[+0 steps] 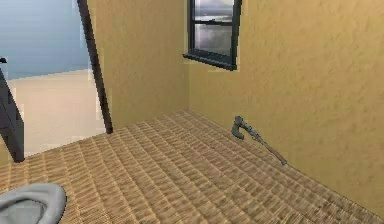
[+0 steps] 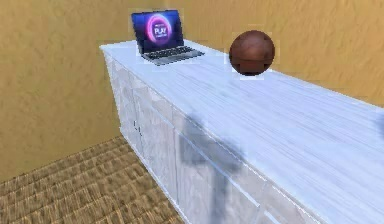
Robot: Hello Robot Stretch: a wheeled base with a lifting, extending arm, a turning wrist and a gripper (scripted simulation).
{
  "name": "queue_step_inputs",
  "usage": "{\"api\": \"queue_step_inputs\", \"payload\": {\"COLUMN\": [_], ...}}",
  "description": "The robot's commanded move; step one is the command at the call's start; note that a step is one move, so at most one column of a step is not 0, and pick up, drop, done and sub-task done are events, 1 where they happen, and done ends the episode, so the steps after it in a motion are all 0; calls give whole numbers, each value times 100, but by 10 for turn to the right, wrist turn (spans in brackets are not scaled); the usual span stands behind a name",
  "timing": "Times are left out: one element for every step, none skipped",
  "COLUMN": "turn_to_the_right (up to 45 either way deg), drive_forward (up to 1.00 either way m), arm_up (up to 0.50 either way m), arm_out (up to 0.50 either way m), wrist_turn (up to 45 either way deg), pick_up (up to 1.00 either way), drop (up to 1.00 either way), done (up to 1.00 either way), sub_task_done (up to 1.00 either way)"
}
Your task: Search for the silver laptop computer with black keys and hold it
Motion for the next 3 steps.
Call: {"api": "queue_step_inputs", "payload": {"turn_to_the_right": [-30, 450, 240], "drive_forward": [0, 0, 0], "arm_up": [0, 0, 0], "arm_out": [0, 0, 0], "wrist_turn": [0, 0, 0], "pick_up": [0, 0, 0], "drop": [0, 0, 0], "done": [0, 0, 0], "sub_task_done": [0, 0, 0]}}
